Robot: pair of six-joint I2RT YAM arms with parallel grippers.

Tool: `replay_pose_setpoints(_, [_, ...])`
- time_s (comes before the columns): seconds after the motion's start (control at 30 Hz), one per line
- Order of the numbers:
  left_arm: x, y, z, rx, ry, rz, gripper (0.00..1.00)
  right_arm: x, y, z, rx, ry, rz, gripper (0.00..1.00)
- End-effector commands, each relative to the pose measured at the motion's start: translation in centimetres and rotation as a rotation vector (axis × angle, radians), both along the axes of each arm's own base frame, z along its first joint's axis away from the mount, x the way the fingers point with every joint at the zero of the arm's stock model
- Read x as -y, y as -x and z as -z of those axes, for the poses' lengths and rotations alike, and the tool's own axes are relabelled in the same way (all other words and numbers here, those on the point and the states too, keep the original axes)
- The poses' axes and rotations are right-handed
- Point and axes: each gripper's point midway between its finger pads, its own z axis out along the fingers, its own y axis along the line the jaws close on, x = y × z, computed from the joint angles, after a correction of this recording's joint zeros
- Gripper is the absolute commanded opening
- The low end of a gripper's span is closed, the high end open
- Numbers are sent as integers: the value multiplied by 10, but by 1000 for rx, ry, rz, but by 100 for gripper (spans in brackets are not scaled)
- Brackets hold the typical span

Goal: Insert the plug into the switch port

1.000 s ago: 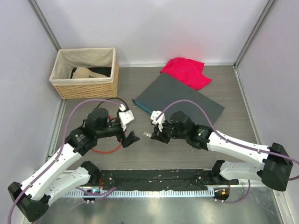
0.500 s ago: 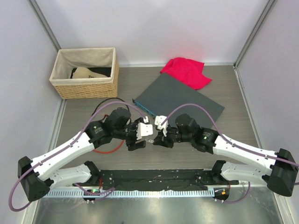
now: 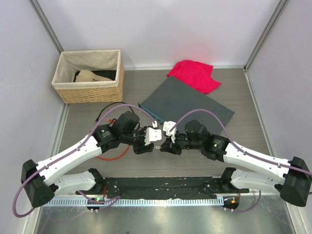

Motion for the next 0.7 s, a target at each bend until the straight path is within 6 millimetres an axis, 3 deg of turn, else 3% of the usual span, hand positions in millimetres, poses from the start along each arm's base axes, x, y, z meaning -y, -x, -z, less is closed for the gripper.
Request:
replay_pose_setpoints(0.0, [11, -1, -11, 14, 53, 23, 46, -7, -2, -26, 60, -93, -9, 1])
replay_pose_setpoints(0.17, [13, -1, -8, -6, 47, 19, 40, -8, 0, -30, 64, -113, -15, 1])
replay_pose_setpoints(0.47, [16, -3, -20, 13, 100, -2, 7, -7, -7, -21, 59, -90, 23, 1])
replay_pose_setpoints(0.57, [17, -7, -25, 20, 141, -49, 0, -4, -14, -18, 59, -78, 71, 14])
replay_pose_setpoints(0.67, [17, -15, -24, 6, 169, -136, 0, 2, -26, -20, 77, -73, 147, 31])
